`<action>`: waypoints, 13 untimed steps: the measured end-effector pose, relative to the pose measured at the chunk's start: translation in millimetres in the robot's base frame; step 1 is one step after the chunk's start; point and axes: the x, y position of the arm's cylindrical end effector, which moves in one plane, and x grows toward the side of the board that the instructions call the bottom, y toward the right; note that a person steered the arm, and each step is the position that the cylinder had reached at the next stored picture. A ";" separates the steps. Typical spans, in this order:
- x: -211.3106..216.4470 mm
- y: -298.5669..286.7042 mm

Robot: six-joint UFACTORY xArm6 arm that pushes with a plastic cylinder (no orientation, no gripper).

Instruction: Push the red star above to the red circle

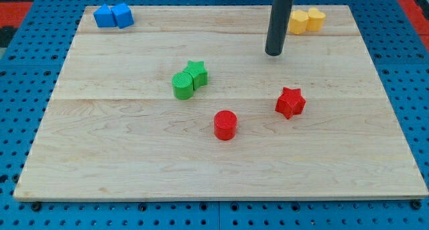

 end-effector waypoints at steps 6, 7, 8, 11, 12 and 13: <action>132.2 -32.0; 153.4 -106.0; 153.3 -116.9; 167.4 -21.4; 184.6 -66.7; 196.6 -132.1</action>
